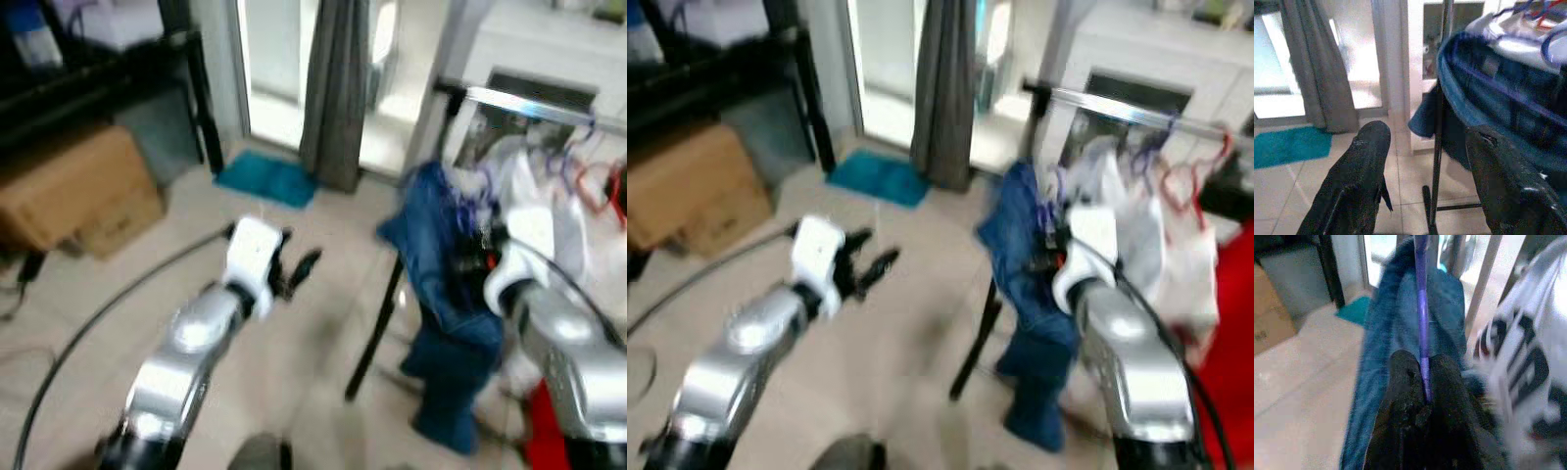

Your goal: Hang hanger

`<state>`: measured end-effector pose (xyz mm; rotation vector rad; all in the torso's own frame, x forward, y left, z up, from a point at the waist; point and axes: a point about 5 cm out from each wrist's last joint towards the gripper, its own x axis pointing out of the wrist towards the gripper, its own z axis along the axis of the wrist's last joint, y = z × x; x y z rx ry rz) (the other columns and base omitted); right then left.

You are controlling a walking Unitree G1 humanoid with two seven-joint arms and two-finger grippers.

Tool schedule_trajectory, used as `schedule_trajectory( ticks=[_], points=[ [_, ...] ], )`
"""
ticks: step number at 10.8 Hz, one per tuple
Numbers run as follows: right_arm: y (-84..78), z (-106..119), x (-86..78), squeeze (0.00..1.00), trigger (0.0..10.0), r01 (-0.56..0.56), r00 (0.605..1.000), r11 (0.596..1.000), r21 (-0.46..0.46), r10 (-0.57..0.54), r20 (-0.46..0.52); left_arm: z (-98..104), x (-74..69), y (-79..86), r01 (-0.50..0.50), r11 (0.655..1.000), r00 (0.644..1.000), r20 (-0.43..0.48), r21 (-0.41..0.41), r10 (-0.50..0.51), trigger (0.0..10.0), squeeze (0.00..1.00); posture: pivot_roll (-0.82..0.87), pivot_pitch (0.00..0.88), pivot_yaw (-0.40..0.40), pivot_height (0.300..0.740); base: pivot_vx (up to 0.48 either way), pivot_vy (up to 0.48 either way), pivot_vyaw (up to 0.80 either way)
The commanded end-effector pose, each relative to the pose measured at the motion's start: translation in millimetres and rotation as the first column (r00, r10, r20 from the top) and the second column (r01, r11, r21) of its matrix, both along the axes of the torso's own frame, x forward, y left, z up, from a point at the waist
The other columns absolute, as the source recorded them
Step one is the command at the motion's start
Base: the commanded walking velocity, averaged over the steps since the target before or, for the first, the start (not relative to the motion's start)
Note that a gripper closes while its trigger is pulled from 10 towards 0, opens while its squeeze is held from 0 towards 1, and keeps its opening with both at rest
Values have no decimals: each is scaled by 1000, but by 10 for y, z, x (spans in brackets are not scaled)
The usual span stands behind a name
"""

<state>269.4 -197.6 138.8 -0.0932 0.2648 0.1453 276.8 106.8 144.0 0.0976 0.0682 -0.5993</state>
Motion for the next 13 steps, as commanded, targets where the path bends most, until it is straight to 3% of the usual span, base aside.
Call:
schedule_trajectory(
  ticks=[1, 2, 3, 6, 8, 9, 10, 12, 13],
  points=[
    [38, 108, 4, 0, 0, -25, 997, 1000, 16, 24, 76, 1, 13, 5, 4, 1000, 1000, 0, 15, -4, 10000, 0, 45, 1, -15, 740, 0, 0, 0],
    [70, 107, -8, 0, 0, -52, 994, 997, 56, 47, 94, 15, 44, 21, -10, 1000, 1000, -1, -7, 10, 10000, 0, 45, 0, -12, 740, 0, 0, 0],
    [91, 120, -21, 0, 0, -91, 990, 993, 73, 82, 119, 56, 81, 56, -12, 996, 1000, -14, -87, 11, 10000, 1000, 44, 0, -9, 740, 0, 0, 0],
    [271, 276, -41, 0, 0, -220, 957, 967, 128, 189, 219, 119, 215, -7, 98, 986, 995, 1, -137, -98, 10000, 1000, 39, 0, -8, 740, 0, 0, 0],
    [309, 345, -40, 0, 0, -262, 941, 955, 138, 221, 258, 111, 272, -26, 140, 979, 989, -21, -150, -145, 10000, 1000, 35, 0, -6, 740, 0, 0, 0],
    [337, 375, -38, 0, 0, -291, 930, 947, 139, 245, 274, 47, 314, -77, 137, 974, 985, -79, -182, -153, 10000, 1000, 34, 0, -12, 740, 0, 0, 0],
    [362, 401, -36, 0, 0, -311, 922, 941, 133, 264, 283, -5, 284, -146, 170, 956, 972, -122, -240, -203, 10000, 0, 32, 0, -14, 740, 0, 0, 0],
    [391, 434, -28, 0, 0, -338, 911, 933, 122, 292, 293, -59, 310, -189, 143, 947, 963, -182, -288, -200, 10000, 0, 31, 0, -14, 740, 0, 0, 0],
    [392, 446, -25, 0, 0, -341, 908, 933, 118, 294, 298, -124, 377, -157, 65, 957, 960, -245, -283, -138, 10000, 0, 31, 0, -14, 740, 0, 0, 0]
  ],
)
